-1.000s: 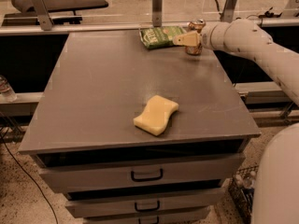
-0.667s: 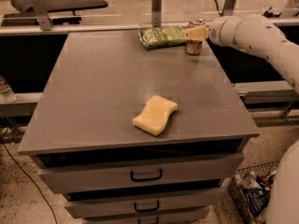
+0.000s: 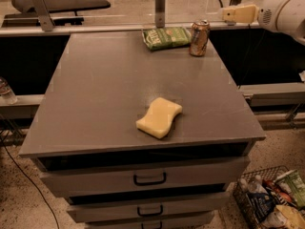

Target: Move orange can near green jalapeno chip bag

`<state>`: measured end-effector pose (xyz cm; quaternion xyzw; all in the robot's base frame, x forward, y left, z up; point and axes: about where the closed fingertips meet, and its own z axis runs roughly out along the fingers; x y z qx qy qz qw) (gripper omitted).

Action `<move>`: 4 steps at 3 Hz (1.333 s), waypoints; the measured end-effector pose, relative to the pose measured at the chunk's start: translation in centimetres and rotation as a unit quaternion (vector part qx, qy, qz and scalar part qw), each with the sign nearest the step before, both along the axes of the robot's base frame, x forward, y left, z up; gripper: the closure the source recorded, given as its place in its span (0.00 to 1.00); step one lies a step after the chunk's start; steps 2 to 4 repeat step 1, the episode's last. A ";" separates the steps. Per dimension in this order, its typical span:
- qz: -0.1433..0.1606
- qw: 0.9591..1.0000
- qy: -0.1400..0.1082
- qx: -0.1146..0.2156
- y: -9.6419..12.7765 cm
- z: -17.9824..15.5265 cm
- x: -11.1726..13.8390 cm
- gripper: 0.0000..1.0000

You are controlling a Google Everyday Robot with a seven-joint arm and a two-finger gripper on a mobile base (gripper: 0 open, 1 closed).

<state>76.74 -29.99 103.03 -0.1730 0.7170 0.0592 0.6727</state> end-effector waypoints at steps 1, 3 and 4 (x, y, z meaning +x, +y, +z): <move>0.000 1.000 0.000 0.000 0.1 0.0 0.1 0.00; 0.000 1.000 0.000 0.000 0.1 0.0 0.1 0.00; 0.000 1.000 0.000 0.000 0.1 0.0 0.1 0.00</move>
Offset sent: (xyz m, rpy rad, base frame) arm 0.0000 0.0000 0.0000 0.0000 0.0000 0.0000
